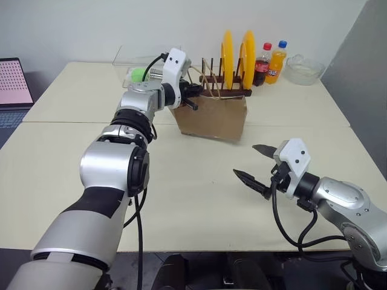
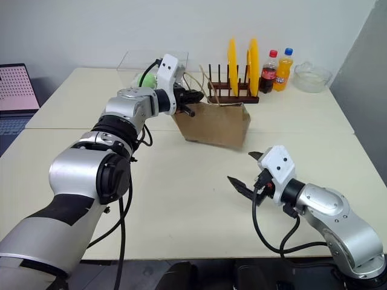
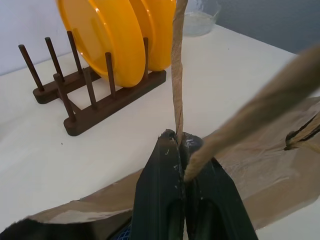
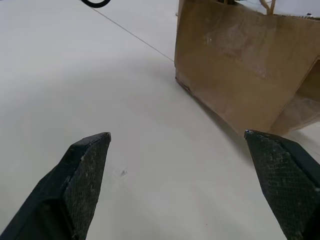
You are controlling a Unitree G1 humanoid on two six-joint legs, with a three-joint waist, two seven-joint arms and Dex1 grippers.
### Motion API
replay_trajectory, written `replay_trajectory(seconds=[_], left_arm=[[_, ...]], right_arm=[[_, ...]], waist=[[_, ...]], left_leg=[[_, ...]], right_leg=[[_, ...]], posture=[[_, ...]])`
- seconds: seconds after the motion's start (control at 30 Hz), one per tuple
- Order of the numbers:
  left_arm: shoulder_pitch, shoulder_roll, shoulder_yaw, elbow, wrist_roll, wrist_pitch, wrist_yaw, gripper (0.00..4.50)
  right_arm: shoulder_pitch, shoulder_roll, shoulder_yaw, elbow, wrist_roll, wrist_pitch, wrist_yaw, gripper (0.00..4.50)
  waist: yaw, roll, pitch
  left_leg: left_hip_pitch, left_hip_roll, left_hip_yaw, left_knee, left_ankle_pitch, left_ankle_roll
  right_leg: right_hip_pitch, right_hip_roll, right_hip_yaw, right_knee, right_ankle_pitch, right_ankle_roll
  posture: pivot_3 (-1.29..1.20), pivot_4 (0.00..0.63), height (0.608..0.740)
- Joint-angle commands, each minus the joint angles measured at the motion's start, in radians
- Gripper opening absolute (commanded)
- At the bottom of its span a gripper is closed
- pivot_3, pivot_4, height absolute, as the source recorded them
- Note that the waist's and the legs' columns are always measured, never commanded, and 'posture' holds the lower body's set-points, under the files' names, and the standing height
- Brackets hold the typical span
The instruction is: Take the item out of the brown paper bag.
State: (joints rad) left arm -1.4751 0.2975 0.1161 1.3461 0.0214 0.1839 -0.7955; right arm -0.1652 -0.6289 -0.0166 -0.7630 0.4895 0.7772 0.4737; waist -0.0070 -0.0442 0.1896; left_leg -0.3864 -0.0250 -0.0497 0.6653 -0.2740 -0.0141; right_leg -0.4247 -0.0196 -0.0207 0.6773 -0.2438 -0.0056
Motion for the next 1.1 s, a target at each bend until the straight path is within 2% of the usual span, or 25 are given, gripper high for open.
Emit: replay_trajectory(seconds=[0.03, 1.1], left_arm=[[-0.035, -0.003, 0.004, -0.022, 0.002, -0.03, 0.025, 0.04], [-0.024, -0.01, -0.004, -0.02, 0.041, -0.031, 0.13, 0.04]], right_arm=[[-0.02, 0.001, -0.01, -0.008, -0.027, -0.036, -0.012, 4.5], [-0.056, 0.035, 0.027, 0.054, -0.105, -0.095, -0.003, 4.5]], waist=[[0.0, 0.0, 0.0], [0.0, 0.0, 0.0]], left_leg=[[0.0, 0.0, 0.0, 0.0, 0.0, 0.0], [0.001, 0.0, 0.001, 0.0, 0.0, 0.0]], right_leg=[[0.0, 0.0, 0.0, 0.0, 0.0, 0.0], [0.0, 0.0, 0.001, 0.001, 0.0, -0.001]], posture=[[0.0, 0.15, 0.74], [0.0, 0.15, 0.74]])
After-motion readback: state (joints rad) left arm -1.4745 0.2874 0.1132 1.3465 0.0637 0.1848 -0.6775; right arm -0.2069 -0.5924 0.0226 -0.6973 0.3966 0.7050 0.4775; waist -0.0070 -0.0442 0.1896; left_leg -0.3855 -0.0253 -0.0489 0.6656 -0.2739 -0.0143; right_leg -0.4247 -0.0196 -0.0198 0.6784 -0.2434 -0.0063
